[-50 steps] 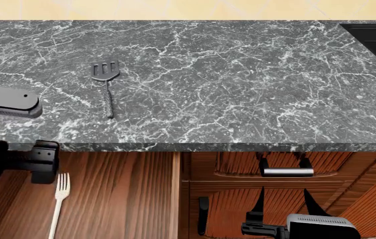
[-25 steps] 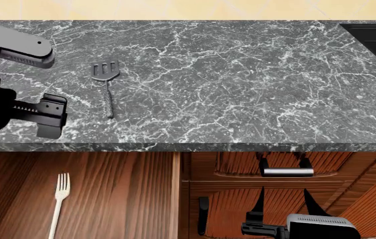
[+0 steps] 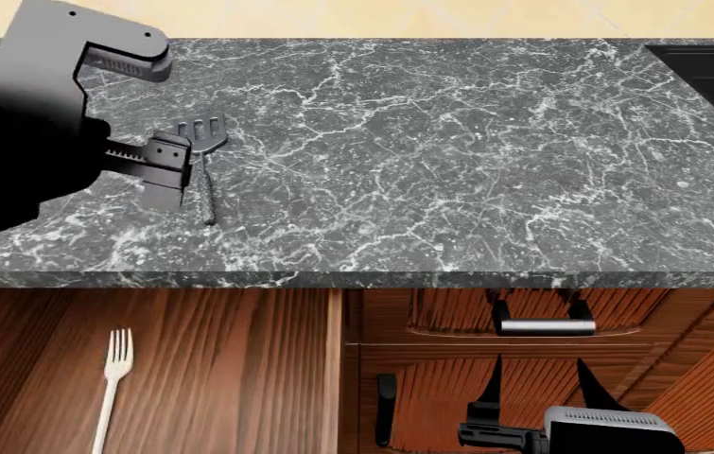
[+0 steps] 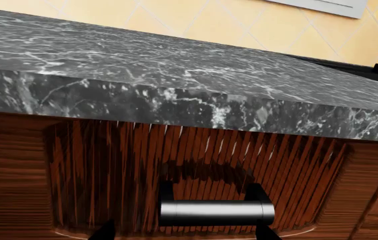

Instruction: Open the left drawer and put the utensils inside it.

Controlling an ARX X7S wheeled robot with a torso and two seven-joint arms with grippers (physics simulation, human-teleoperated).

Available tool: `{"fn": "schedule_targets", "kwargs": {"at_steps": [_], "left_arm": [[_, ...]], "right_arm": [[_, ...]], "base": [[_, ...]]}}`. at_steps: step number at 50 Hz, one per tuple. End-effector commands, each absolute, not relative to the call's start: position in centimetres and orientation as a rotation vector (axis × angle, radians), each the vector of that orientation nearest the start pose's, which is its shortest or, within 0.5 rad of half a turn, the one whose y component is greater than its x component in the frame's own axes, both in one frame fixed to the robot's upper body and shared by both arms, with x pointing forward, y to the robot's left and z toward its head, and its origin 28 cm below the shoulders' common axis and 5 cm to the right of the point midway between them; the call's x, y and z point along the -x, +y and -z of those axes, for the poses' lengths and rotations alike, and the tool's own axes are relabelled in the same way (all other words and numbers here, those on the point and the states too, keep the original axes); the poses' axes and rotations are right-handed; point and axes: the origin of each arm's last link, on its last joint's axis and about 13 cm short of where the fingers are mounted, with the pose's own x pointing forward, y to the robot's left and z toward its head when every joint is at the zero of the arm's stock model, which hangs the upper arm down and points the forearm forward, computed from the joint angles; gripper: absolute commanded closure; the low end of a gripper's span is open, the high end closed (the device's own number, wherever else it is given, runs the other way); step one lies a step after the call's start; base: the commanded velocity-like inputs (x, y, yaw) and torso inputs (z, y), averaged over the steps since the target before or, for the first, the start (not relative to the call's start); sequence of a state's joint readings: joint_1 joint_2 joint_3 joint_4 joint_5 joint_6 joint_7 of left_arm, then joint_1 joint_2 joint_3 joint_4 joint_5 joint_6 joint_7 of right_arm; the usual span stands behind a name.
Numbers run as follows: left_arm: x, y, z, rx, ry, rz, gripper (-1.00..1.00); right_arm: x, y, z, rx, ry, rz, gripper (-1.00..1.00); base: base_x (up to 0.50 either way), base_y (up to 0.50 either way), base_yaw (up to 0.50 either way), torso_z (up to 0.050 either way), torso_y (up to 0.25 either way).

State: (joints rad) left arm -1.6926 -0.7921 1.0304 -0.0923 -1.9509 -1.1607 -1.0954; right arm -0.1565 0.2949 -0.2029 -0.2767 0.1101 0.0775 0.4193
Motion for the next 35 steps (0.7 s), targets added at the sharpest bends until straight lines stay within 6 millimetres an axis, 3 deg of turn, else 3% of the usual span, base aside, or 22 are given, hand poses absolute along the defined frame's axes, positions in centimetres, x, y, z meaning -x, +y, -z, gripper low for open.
{"fn": "schedule_targets", "kwargs": {"at_steps": [1,16,35], "left_arm": [[-29.7,25.0,-33.7,-0.274,0.458,-0.107,-1.00],[-35.2,24.4,-32.7,-0.194,0.432,-0.101,-1.00],[-38.7,23.4,-31.0,0.010,0.369,-0.166,-1.00]], "right_arm": [[-17.1,-11.6,-3.2,0.138,-0.027,0.160,-1.00],[-17.1,-11.6,-3.2,0.138,-0.027,0.160,-1.00],[-17.1,-11.6,-3.2,0.138,-0.027,0.160,-1.00]], "base": [[0.00,0.00,0.00,0.000,0.000],[0.00,0.00,0.00,0.000,0.000],[0.00,0.00,0.00,0.000,0.000]]}}
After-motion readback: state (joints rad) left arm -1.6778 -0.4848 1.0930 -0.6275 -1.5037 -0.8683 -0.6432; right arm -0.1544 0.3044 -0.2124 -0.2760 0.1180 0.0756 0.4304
